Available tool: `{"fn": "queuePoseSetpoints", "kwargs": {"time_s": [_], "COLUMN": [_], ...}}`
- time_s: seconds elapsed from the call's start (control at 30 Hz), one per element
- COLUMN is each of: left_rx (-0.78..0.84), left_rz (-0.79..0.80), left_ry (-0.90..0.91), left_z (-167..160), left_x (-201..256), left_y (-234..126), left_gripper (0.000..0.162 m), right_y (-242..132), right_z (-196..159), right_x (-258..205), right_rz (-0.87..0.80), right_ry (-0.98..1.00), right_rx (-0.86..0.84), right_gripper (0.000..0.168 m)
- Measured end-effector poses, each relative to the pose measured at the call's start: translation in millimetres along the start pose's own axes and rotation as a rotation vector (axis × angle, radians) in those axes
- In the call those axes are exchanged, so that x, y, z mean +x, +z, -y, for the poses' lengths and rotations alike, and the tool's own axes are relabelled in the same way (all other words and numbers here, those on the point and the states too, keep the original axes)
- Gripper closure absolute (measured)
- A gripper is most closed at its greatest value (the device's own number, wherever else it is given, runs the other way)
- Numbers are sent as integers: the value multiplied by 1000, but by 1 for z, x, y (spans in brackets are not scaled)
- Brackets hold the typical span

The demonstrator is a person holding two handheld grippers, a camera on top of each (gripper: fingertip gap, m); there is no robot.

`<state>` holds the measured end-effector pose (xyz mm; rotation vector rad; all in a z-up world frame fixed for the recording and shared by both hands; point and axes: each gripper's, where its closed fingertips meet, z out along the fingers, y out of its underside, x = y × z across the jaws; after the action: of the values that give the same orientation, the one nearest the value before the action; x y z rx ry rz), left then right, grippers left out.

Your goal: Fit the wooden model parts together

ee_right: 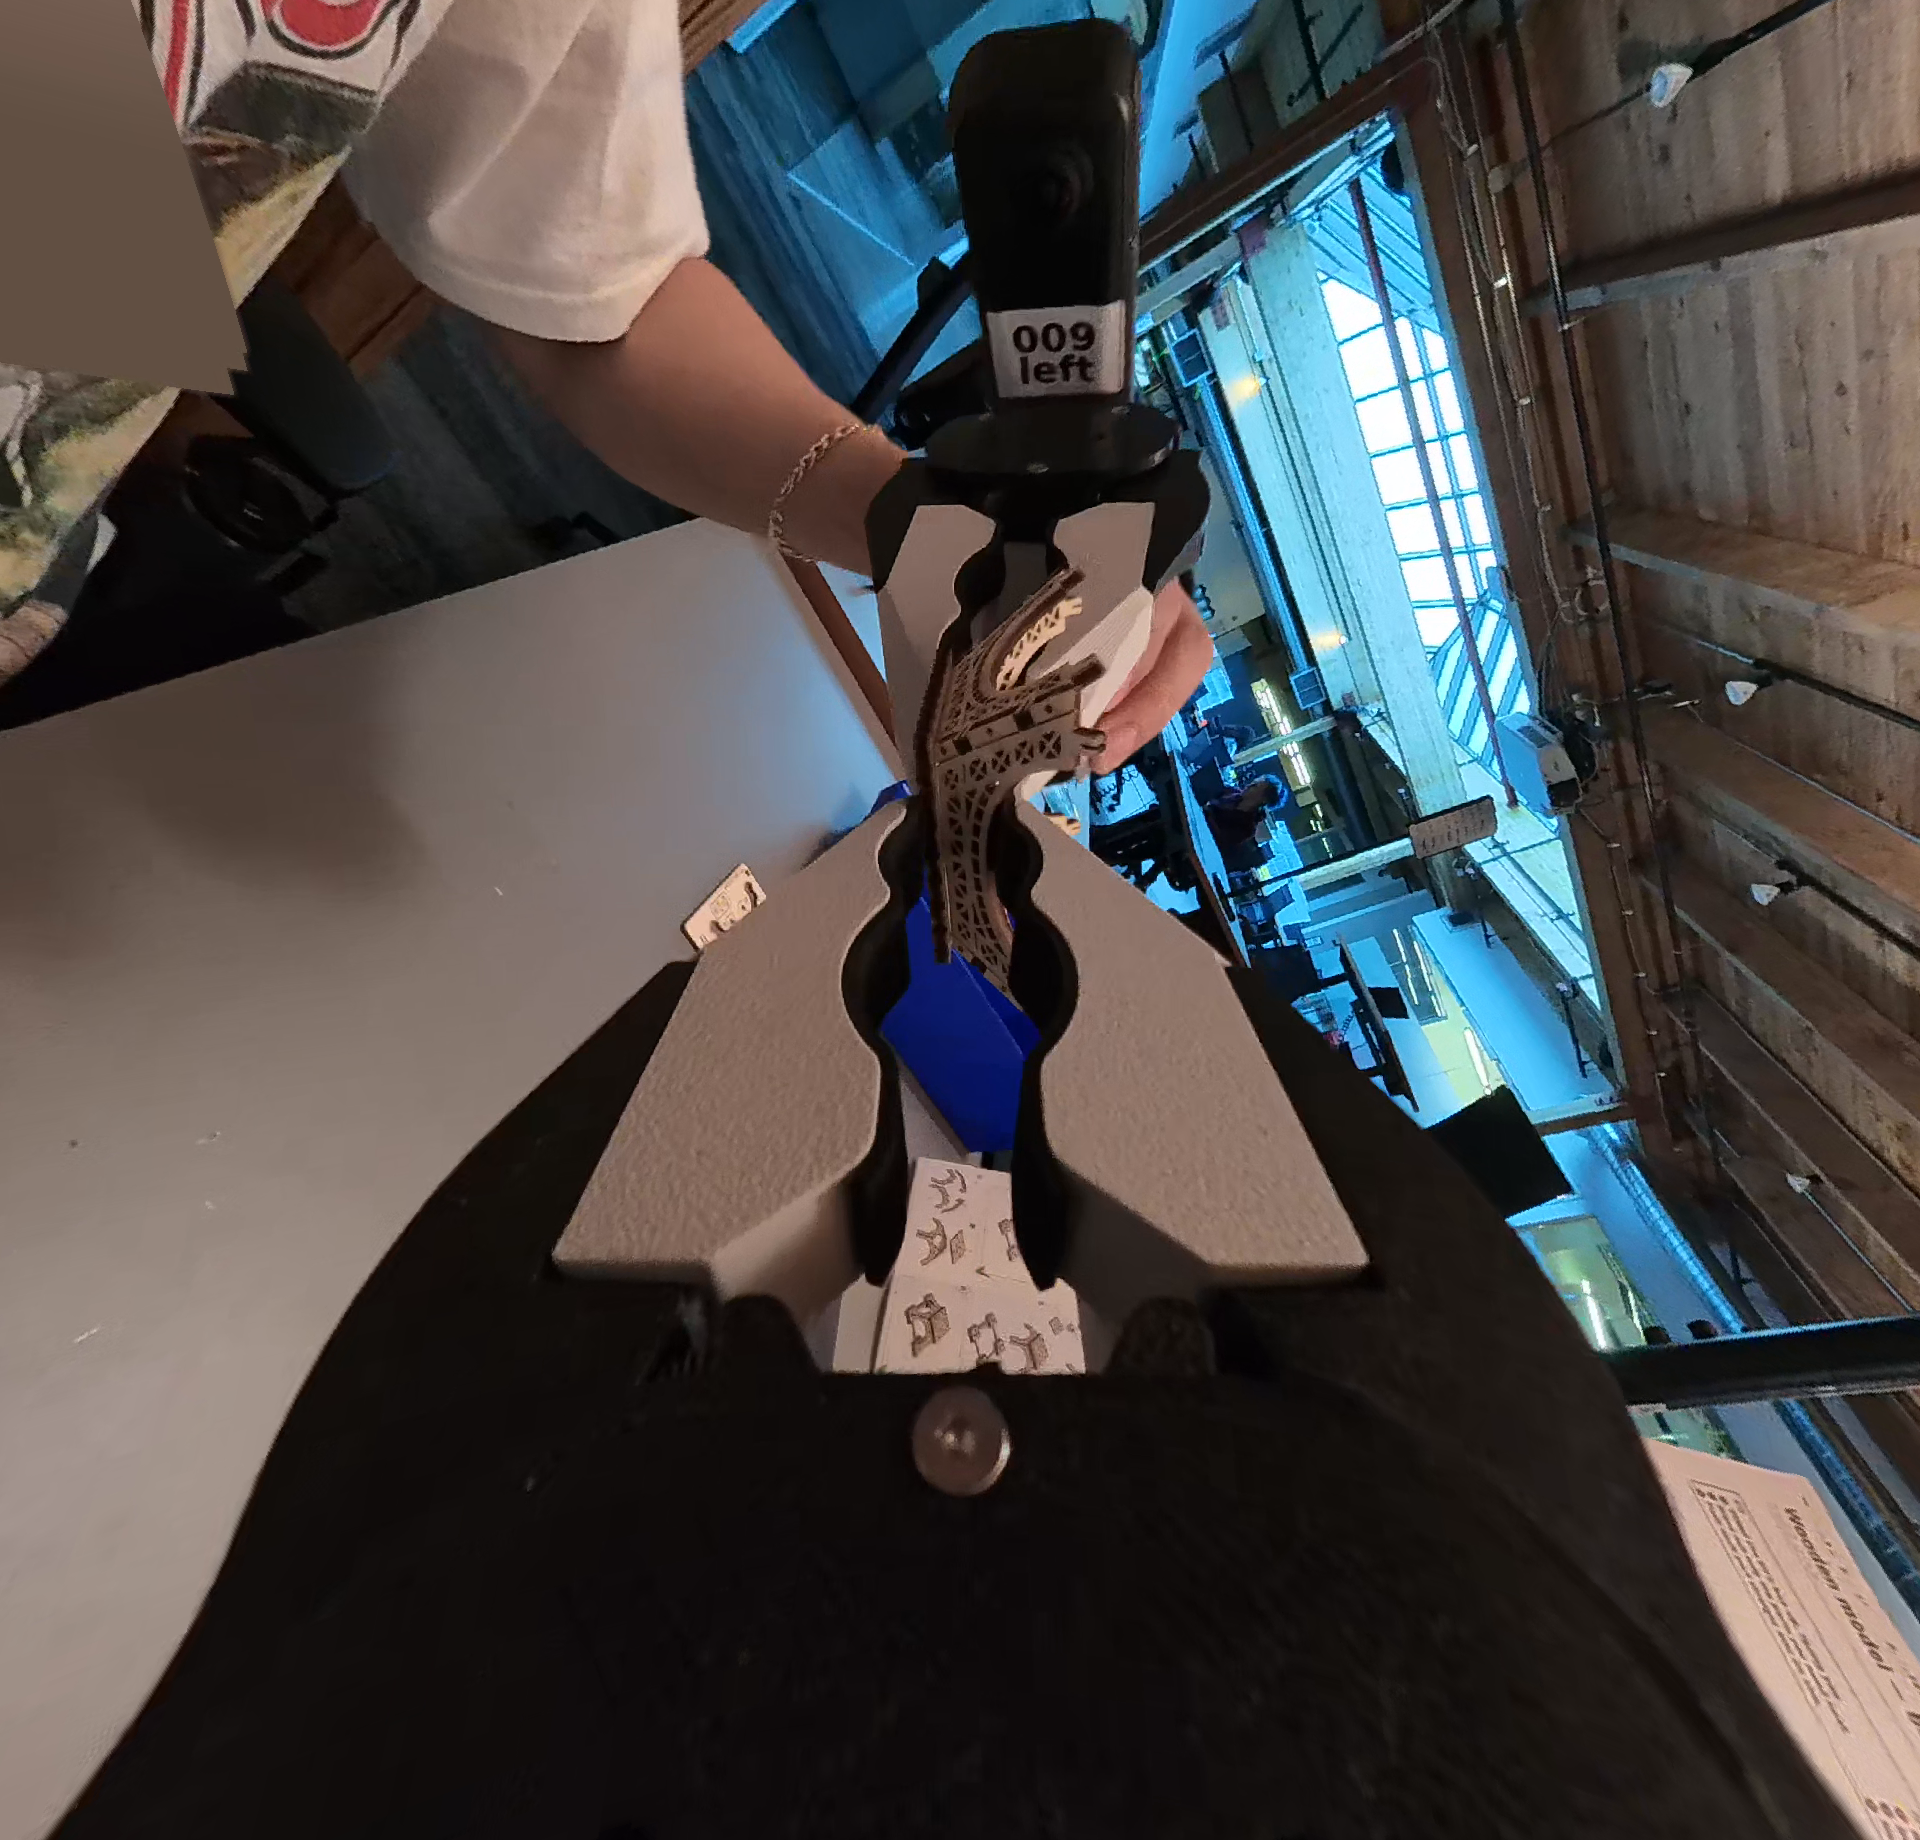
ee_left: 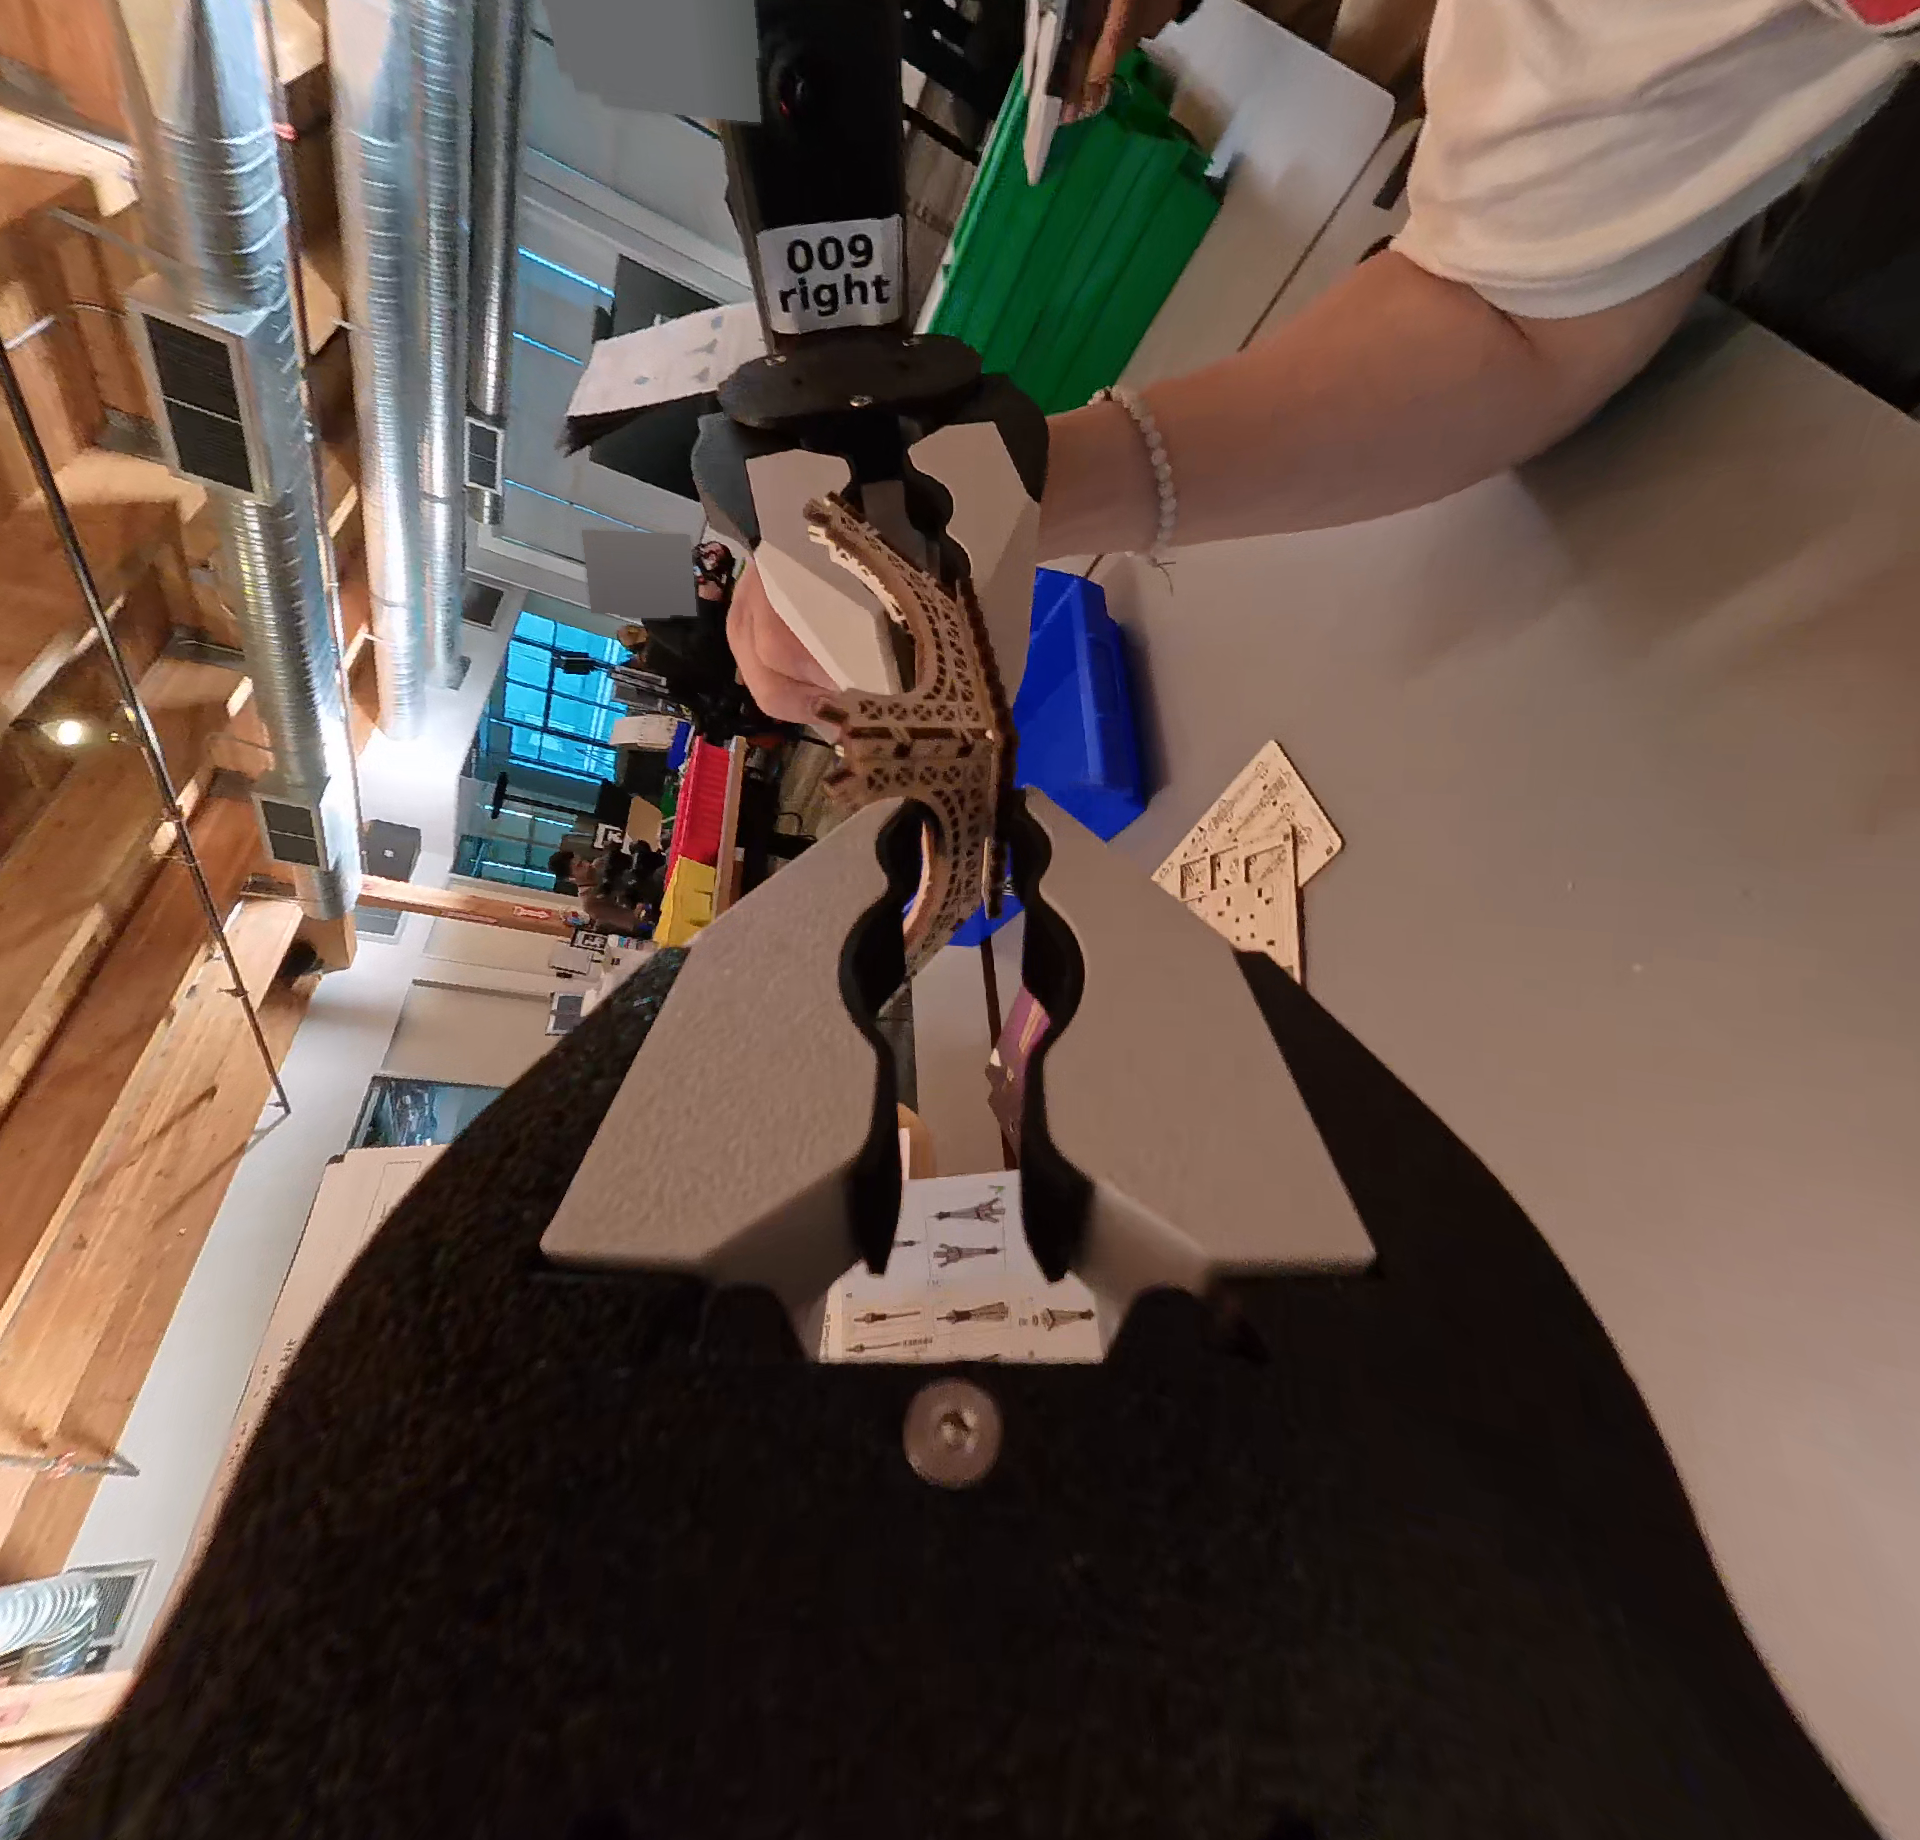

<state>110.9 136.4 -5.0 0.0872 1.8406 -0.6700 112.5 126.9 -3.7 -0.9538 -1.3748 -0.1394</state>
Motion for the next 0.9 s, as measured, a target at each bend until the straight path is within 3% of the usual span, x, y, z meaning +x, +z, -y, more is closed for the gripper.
{"fn": "queuePoseSetpoints", "kwargs": {"time_s": [0.27,0.9], "left_rx": [-3,-32], "left_rz": [-81,-33], "left_ry": [-5,126], "left_z": [5,13], "left_x": [3,-5], "left_y": [-1,3], "left_gripper": [148,150], "right_y": [-1,-7], "right_z": [4,11], "right_x": [-2,2], "right_rz": [12,-52], "right_ry": [-8,-131], "right_rx": [51,61], "right_gripper": [157,157]}}
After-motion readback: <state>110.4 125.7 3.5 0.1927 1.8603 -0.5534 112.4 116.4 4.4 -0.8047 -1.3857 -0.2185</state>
